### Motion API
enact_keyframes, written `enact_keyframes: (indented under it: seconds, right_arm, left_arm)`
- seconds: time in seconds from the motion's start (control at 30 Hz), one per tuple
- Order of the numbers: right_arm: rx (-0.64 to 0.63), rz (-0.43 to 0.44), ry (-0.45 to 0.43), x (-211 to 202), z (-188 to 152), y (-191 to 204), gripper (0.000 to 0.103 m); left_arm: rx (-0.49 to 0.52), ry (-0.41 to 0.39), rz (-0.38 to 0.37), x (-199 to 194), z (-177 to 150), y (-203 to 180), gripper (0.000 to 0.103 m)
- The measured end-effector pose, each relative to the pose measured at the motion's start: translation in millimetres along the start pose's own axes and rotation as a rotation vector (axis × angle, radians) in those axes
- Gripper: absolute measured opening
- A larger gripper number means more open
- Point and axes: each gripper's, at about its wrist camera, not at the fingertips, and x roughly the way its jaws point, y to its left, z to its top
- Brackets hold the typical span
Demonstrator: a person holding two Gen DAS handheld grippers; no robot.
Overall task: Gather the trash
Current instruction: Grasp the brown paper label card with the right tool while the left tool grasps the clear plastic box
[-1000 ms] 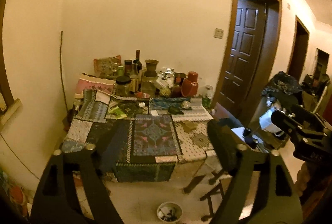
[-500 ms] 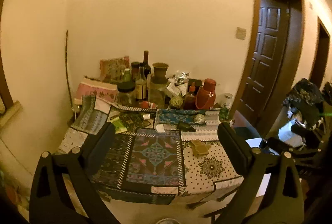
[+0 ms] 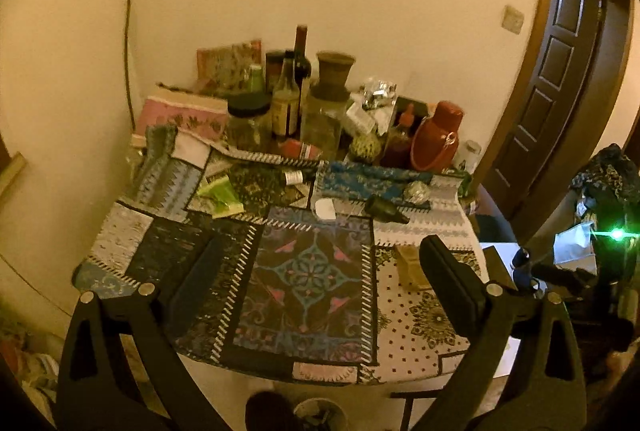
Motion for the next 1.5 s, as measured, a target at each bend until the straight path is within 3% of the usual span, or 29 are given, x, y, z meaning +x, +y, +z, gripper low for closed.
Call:
enact_keyframes:
  seconds: [0.13,0.3,0.37,0.5,0.53,0.63,0.73,0.9,1.1,1.13,1.33,1.5]
  right_arm:
    - [0.056,-0.037,0.07,46,12,1,0.102]
    - [0.169,-0.075,0.175,103,22,-3,0.101]
    - [0.192,-0.073,0.203,120,25,-3,0.092]
    - [0.194,-0.134,0.247,146,26,1,0.074]
    - [0.196,-0.139,0.254,150,27,2,0.067]
    - [0.219,-0.149,0.293,160,23,-1,0.044]
    - [0.262,-0.16,0.273,157,21,-6,0.044]
    - [0.312,-0.18,0.23,141,19,-14,0.044]
    - [0.312,-0.199,0.166,117,23,-15,0.044]
    - [0.311,-0.2,0.159,112,23,-14,0.044]
    - [0.308,-0.187,0.103,92,31,-19,0.044]
    - [0.284,-0.163,0.055,68,34,-24,0.044]
  left_arm:
    - [-0.004,0.086,-0.074,51,13,17,0.099]
    - [0.054,0.195,-0.1,122,29,29,0.099]
    - [0.061,0.226,-0.105,148,32,33,0.098]
    - [0.007,0.342,-0.185,211,34,46,0.07]
    - [-0.008,0.378,-0.203,228,33,48,0.06]
    - [-0.015,0.454,-0.22,273,30,50,0.046]
    - [-0.004,0.498,-0.214,308,26,48,0.036]
    - [0.011,0.539,-0.203,346,23,39,0.028]
    - [-0.023,0.539,-0.135,366,25,38,0.009]
    - [-0.031,0.537,-0.134,367,24,38,0.001]
    - [0.012,0.531,-0.129,358,19,25,0.0]
    - [0.051,0.443,-0.134,311,24,11,0.0]
